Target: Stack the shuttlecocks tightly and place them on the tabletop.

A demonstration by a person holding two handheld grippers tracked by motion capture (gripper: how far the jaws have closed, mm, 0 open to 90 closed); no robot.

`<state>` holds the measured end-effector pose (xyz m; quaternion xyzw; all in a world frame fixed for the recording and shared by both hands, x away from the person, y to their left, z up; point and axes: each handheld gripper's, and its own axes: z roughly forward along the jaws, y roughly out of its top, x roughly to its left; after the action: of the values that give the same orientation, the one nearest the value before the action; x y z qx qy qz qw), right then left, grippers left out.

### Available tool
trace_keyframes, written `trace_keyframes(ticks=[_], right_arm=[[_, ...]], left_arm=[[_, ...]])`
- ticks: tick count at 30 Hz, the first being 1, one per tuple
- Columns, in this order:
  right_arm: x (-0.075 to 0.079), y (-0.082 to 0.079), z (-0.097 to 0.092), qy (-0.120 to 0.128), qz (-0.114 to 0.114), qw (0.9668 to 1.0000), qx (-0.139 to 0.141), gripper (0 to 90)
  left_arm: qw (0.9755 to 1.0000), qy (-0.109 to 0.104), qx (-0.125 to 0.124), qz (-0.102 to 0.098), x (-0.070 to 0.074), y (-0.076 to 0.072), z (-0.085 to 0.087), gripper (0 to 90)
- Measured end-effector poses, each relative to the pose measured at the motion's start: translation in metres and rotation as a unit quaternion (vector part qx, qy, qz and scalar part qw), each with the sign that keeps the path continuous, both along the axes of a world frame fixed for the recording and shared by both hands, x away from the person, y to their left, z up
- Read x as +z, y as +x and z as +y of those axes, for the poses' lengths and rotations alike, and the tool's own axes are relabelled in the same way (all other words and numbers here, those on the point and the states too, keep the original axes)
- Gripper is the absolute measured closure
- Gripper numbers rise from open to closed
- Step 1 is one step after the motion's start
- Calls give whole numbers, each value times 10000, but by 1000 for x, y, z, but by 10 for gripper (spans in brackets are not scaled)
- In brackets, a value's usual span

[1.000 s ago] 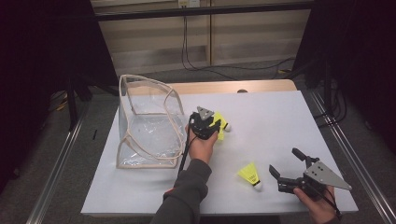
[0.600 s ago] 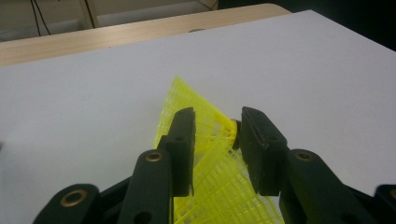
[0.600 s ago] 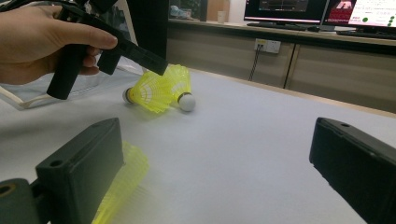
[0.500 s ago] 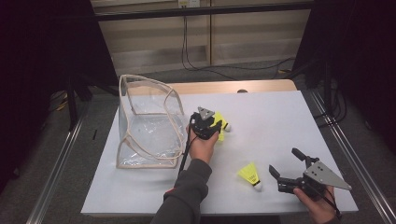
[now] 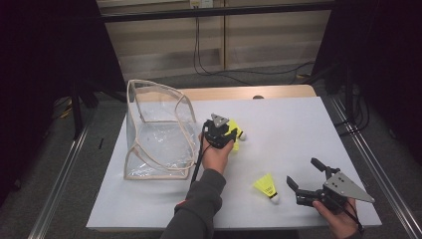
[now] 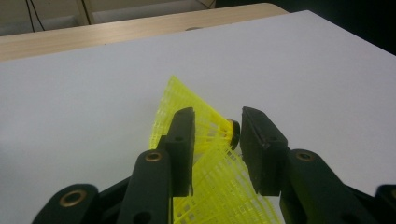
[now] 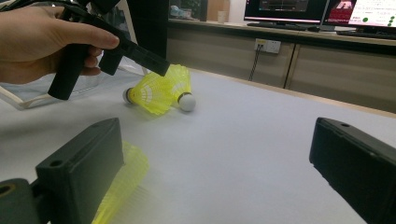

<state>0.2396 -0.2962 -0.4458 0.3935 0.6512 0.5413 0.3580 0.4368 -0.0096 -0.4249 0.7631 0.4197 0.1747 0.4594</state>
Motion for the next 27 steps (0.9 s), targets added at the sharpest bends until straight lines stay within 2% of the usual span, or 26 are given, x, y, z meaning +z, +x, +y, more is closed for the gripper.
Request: trace_keyframes(ticks=[7,12,16,19,23,27], right_arm=[[0,0,0,-5,-6,10000,-1,22],[0,0,0,0,3,10000,7,22],[0,0,0,1,2,10000,7,22],[0,0,0,1,6,10000,5,22],[0,0,0,-3,5,10000,5,22],[0,0,0,-10,10,10000,13,22]], left_arm=[[10000,55,14,-23,3,1,1,667],[10000,-28,-4,22,3,2,1,700],[9999,-71,-94,62,5,0,0,718],[9997,-140,-173,81,7,-1,1,784],[9987,-202,-427,174,10,-4,1,850],[9983,-234,-501,205,11,-6,0,865]])
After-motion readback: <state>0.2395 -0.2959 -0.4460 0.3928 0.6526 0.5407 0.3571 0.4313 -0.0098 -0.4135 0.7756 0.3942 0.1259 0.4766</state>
